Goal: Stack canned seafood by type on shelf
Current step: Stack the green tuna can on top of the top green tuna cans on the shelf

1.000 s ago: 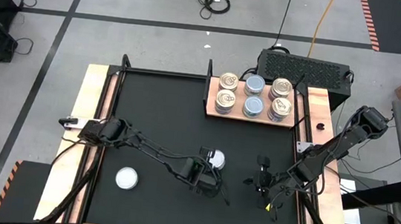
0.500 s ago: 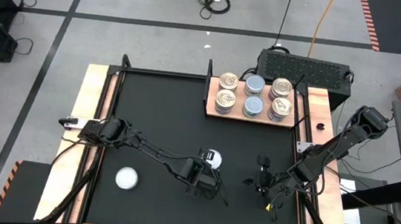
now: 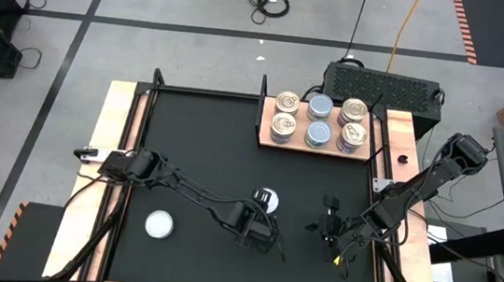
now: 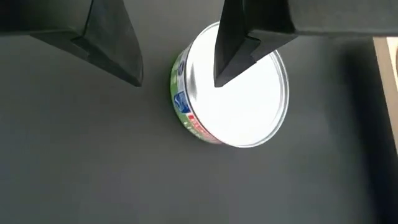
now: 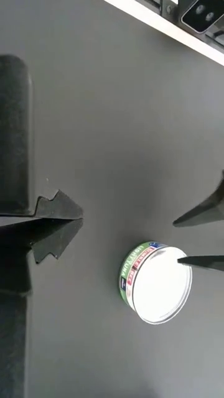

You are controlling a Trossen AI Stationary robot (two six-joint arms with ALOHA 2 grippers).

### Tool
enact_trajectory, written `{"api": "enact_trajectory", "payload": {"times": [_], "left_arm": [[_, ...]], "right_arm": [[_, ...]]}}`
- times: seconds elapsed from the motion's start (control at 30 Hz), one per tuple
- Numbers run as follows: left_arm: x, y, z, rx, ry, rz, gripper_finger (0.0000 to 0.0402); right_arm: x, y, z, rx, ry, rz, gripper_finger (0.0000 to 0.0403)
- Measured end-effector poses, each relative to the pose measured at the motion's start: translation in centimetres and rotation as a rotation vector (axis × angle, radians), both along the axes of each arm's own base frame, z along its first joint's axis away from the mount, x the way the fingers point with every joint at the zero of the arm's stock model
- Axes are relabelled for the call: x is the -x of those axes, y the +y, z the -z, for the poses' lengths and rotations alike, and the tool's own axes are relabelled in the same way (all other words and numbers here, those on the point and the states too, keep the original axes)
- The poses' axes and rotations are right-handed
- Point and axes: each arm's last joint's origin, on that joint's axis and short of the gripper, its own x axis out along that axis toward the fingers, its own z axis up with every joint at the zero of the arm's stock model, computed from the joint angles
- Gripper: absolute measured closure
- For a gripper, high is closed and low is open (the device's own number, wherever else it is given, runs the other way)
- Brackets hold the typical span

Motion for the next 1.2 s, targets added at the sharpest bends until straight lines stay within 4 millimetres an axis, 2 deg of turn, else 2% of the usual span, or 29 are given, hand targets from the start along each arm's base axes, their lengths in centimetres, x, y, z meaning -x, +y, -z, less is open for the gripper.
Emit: {"api": "enact_trajectory", "payload": {"times": [0.33, 0.63, 0.8, 1.03, 1.2], "left_arm": [[-0.3, 0.5, 0.4, -0.041, -0.017, -0.026, 0.0207], [-0.5, 1.3, 0.6, 0.005, 0.002, -0.031, 0.0245], [-0.6, 1.4, 0.6, 0.007, 0.002, -0.034, 0.0251], [-0.7, 1.7, 0.6, 0.009, 0.003, -0.039, 0.0252], [-0.6, 1.7, 0.6, 0.026, 0.016, -0.034, 0.0252]], "right_arm": [[0.0, 0.0, 0.0, 0.004, 0.001, -0.002, 0.0403], [0.0, 0.0, 0.0, 0.004, 0.000, -0.002, 0.0403], [0.0, 0.0, 0.0, 0.011, -0.002, -0.003, 0.0403], [-0.3, -0.4, -0.4, 0.102, -0.111, 0.116, 0.0403], [-0.3, -0.4, -0.4, 0.107, -0.119, 0.125, 0.0403]]}}
